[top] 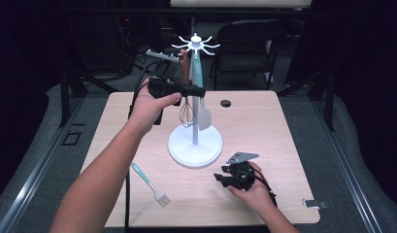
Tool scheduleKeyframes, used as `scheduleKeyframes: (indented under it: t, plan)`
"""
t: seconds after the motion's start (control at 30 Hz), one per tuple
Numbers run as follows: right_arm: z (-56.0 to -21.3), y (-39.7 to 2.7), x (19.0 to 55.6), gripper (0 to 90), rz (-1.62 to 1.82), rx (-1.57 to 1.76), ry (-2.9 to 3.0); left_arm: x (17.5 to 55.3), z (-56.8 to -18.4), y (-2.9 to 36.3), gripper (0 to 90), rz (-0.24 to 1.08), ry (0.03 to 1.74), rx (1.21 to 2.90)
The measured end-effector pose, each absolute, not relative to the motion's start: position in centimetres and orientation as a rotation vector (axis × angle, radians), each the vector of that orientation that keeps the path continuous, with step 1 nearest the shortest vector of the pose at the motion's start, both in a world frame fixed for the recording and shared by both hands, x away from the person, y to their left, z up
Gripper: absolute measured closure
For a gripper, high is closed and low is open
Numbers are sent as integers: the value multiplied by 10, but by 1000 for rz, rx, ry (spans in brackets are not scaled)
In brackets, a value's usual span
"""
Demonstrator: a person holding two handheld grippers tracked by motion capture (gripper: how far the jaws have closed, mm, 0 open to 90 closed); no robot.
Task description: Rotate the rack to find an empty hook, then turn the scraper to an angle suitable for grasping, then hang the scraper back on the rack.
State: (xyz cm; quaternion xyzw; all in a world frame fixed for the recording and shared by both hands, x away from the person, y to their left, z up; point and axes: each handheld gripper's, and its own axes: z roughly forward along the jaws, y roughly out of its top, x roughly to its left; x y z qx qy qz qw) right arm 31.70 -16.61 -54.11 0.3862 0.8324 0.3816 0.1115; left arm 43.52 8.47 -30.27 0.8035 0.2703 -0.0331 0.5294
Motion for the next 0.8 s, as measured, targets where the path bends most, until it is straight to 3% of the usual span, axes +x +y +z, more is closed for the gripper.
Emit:
scheduleKeyframes:
  t: [0.17, 0.4, 0.8]
  plan:
    - [-541, -166, 317, 563, 1119, 1128, 2446, 433, -304, 83, 825, -3, 678, 1918]
    - [-541, -169, 318, 558, 1113, 1125, 2436, 418, -305, 85, 661, 128, 707, 1934]
    - [-540, -169, 319, 543, 1131, 1141, 2411, 398, -325, 101, 637, 190, 766, 1944]
